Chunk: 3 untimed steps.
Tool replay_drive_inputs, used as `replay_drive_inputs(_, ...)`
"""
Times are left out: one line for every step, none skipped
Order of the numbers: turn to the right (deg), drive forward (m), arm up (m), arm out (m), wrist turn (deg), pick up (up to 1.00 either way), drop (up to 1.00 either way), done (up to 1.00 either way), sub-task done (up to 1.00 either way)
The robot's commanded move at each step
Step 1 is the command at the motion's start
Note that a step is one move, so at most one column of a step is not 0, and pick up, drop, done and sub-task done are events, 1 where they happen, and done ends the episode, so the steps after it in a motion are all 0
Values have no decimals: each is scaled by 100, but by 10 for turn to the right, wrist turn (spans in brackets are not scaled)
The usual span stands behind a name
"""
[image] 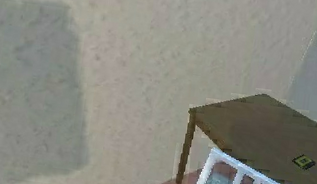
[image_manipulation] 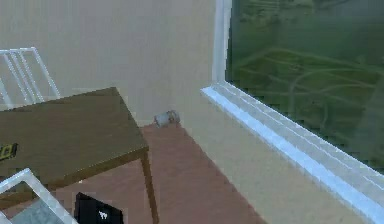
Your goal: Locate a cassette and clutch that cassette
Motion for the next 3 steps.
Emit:
replay_drive_inputs(450,0,0,0,0,0,0,0,0)
replay_drive_inputs(270,0,0,0,0,0,0,0,0)
replay_drive_inputs(0,50,0,0,0,0,0,0,0)
